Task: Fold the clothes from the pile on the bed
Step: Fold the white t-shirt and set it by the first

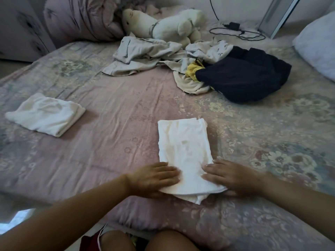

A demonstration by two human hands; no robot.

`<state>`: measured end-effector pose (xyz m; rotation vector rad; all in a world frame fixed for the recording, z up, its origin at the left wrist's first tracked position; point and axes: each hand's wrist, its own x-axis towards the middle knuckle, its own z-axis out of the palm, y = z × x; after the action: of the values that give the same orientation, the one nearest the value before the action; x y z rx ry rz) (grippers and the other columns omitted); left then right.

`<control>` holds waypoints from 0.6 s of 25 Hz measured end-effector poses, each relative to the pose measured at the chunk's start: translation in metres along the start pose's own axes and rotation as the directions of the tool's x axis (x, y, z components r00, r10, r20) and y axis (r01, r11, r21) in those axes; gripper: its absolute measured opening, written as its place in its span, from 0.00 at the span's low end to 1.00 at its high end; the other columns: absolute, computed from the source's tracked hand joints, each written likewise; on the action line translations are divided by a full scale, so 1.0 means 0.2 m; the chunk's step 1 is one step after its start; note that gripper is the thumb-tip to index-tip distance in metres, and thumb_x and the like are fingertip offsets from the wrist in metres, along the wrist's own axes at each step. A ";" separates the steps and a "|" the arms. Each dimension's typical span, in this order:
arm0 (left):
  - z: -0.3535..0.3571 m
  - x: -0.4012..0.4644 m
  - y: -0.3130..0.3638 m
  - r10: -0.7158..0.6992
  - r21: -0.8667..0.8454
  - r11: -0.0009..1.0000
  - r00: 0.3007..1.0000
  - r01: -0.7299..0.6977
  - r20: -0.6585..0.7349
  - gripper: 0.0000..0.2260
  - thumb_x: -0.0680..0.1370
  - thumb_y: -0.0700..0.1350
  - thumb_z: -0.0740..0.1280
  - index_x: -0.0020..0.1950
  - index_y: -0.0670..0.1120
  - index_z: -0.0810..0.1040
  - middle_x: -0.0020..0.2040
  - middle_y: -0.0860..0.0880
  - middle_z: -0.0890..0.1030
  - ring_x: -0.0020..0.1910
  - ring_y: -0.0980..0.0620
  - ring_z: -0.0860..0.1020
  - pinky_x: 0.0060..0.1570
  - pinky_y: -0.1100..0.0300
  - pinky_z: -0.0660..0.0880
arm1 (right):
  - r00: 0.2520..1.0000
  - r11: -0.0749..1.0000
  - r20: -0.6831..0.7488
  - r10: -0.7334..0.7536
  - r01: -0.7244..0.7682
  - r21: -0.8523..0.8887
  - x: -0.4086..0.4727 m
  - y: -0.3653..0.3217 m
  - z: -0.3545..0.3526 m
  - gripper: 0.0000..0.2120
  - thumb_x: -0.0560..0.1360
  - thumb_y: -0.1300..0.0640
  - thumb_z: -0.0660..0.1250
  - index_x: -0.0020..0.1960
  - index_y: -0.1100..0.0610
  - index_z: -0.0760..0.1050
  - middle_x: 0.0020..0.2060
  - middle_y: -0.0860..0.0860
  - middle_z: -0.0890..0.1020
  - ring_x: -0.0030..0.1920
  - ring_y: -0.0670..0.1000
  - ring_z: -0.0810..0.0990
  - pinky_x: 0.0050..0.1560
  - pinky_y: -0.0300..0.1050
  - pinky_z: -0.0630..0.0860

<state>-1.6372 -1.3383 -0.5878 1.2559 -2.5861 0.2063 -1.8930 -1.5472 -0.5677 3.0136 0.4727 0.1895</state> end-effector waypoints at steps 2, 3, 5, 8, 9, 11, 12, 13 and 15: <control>0.03 -0.04 -0.05 -0.052 0.082 0.996 0.997 0.047 0.064 0.26 0.79 0.55 0.58 0.72 0.42 0.63 0.71 0.41 0.68 0.72 0.44 0.65 0.69 0.47 0.63 | 0.997 1.000 0.076 0.012 -0.011 -0.015 -0.06 0.06 0.04 0.32 0.75 0.40 0.59 0.73 0.57 0.61 0.71 0.54 0.69 0.71 0.52 0.66 0.69 0.52 0.63; 0.04 -0.04 -0.09 -0.082 0.107 0.991 0.994 0.075 0.072 0.27 0.79 0.57 0.57 0.73 0.42 0.63 0.72 0.41 0.67 0.73 0.44 0.64 0.70 0.47 0.61 | 0.996 1.000 0.085 0.028 -0.027 -0.006 -0.06 0.10 0.05 0.35 0.73 0.42 0.63 0.74 0.57 0.59 0.72 0.54 0.66 0.73 0.51 0.63 0.69 0.53 0.61; 0.05 -0.02 -0.16 -0.060 0.099 0.994 0.996 0.053 0.067 0.26 0.80 0.57 0.56 0.72 0.42 0.66 0.71 0.41 0.68 0.72 0.45 0.64 0.71 0.49 0.61 | 0.996 1.000 0.087 0.016 -0.017 0.007 0.00 0.18 0.05 0.31 0.74 0.47 0.64 0.73 0.56 0.61 0.72 0.54 0.67 0.72 0.51 0.64 0.68 0.52 0.63; 0.05 0.02 -0.20 -0.107 -0.056 0.993 0.994 0.106 -0.026 0.15 0.79 0.48 0.62 0.63 0.45 0.76 0.64 0.43 0.77 0.63 0.46 0.75 0.63 0.54 0.71 | 0.999 0.999 -0.013 -0.046 0.045 -0.022 0.09 0.24 0.06 0.18 0.81 0.52 0.55 0.68 0.56 0.68 0.67 0.55 0.74 0.68 0.52 0.72 0.64 0.49 0.68; 0.02 0.05 -0.19 -0.243 -0.170 0.959 0.967 0.228 -0.072 0.12 0.77 0.47 0.63 0.59 0.48 0.78 0.57 0.47 0.81 0.56 0.49 0.79 0.56 0.58 0.74 | 0.997 0.999 -0.078 -0.011 0.014 0.039 0.11 0.23 0.06 0.16 0.81 0.52 0.54 0.65 0.56 0.71 0.64 0.55 0.77 0.65 0.51 0.74 0.64 0.46 0.69; -0.07 0.18 -0.19 -0.681 -0.518 0.651 0.728 0.555 -0.077 0.07 0.75 0.51 0.62 0.47 0.52 0.78 0.42 0.53 0.83 0.41 0.60 0.80 0.42 0.68 0.72 | 0.909 0.859 -0.206 0.362 -0.239 0.454 0.17 0.20 0.03 0.15 0.81 0.48 0.56 0.57 0.55 0.75 0.53 0.53 0.82 0.57 0.41 0.78 0.58 0.36 0.70; -0.09 0.24 -0.21 -0.867 -0.708 0.360 0.499 0.607 -0.014 0.09 0.76 0.54 0.62 0.43 0.52 0.78 0.36 0.54 0.81 0.36 0.62 0.78 0.38 0.68 0.71 | 0.749 0.618 -0.174 0.639 -0.365 0.696 0.22 0.18 -0.01 0.13 0.80 0.48 0.58 0.52 0.56 0.76 0.46 0.51 0.83 0.50 0.37 0.79 0.52 0.34 0.72; -0.11 0.29 -0.26 -0.964 -0.830 0.047 0.243 0.555 0.107 0.12 0.77 0.54 0.64 0.42 0.48 0.79 0.36 0.53 0.80 0.35 0.61 0.78 0.37 0.66 0.71 | 0.557 0.335 -0.055 0.829 -0.415 0.846 0.27 0.20 -0.01 0.12 0.80 0.50 0.60 0.46 0.57 0.76 0.38 0.50 0.81 0.41 0.38 0.78 0.44 0.37 0.72; -0.07 0.33 -0.37 -0.933 -0.847 -0.353 -0.076 0.398 0.353 0.14 0.78 0.51 0.65 0.41 0.41 0.79 0.38 0.47 0.79 0.38 0.51 0.77 0.37 0.57 0.73 | 0.212 -0.125 0.248 0.945 -0.467 0.875 0.38 0.26 0.01 0.14 0.79 0.55 0.61 0.38 0.61 0.72 0.32 0.54 0.72 0.34 0.48 0.71 0.35 0.45 0.64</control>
<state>-1.6145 -1.4296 -0.5536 1.7223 -0.3348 -0.8140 -1.8052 -1.5734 -0.5554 3.4635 -2.1487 1.1606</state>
